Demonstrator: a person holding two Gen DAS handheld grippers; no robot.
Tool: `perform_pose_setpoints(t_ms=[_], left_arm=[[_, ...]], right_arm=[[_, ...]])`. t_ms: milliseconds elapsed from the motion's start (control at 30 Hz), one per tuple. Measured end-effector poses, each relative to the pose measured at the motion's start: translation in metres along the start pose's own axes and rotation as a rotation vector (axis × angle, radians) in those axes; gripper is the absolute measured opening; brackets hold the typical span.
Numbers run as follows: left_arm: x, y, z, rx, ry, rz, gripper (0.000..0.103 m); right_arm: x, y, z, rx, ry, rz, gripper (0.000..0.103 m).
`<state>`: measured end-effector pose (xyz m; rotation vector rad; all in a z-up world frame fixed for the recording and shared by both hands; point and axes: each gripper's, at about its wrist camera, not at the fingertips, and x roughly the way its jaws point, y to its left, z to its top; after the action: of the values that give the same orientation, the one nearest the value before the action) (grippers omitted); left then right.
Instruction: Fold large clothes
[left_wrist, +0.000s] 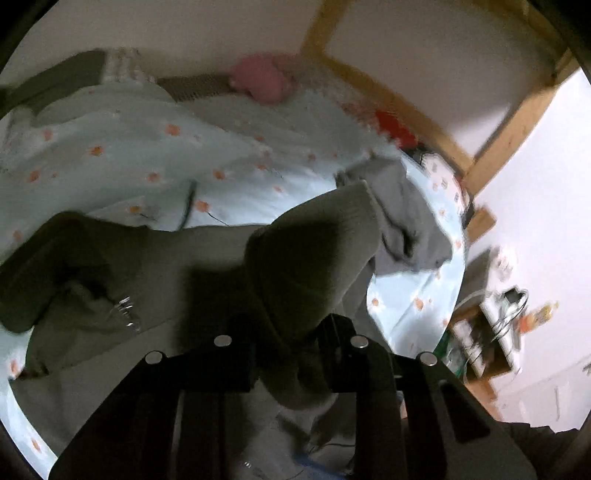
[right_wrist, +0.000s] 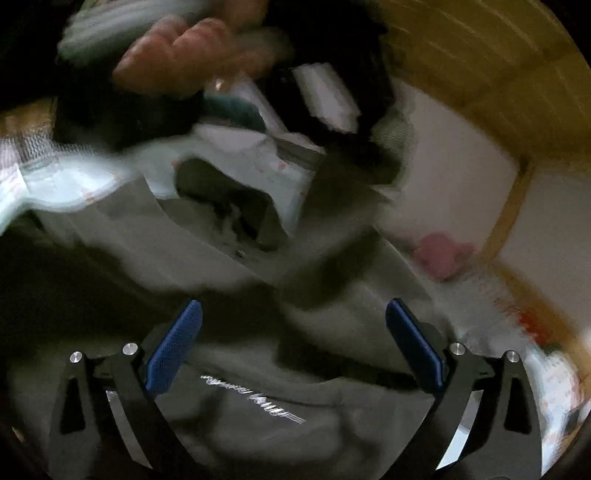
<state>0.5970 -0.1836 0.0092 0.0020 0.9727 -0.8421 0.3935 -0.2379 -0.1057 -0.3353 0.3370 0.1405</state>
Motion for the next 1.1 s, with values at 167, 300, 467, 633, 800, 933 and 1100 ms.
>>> perform_pose_setpoints(t_ms=[167, 300, 467, 633, 800, 933, 1100], left_arm=[[-0.059, -0.012, -0.040, 0.166, -0.155, -0.012, 0.024], [-0.062, -0.019, -0.056, 0.216, -0.139, -0.036, 0.024], [-0.077, -0.005, -0.061, 0.212, -0.159, -0.077, 0.024], [-0.097, 0.034, -0.067, 0.134, -0.241, 0.022, 0.035], [-0.117, 0.125, -0.101, -0.232, -0.465, 0.180, 0.085], [-0.102, 0.189, -0.151, -0.596, -0.396, 0.034, 0.085], [-0.083, 0.162, -0.178, -0.568, -0.276, 0.035, 0.093]], right_arm=[[-0.012, -0.117, 0.003, 0.476, 0.035, 0.211, 0.099], [0.020, -0.124, 0.022, 0.021, 0.106, 0.088, 0.099], [0.113, -0.062, 0.009, -0.516, 0.310, 0.206, 0.047], [0.107, -0.066, 0.053, -0.441, 0.081, -0.110, 0.015], [0.041, -0.016, 0.009, -0.484, -0.148, -0.398, 0.015], [0.026, 0.075, -0.084, -0.760, 0.069, -0.196, 0.015], [0.017, 0.091, -0.083, -0.659, 0.114, -0.180, 0.015]])
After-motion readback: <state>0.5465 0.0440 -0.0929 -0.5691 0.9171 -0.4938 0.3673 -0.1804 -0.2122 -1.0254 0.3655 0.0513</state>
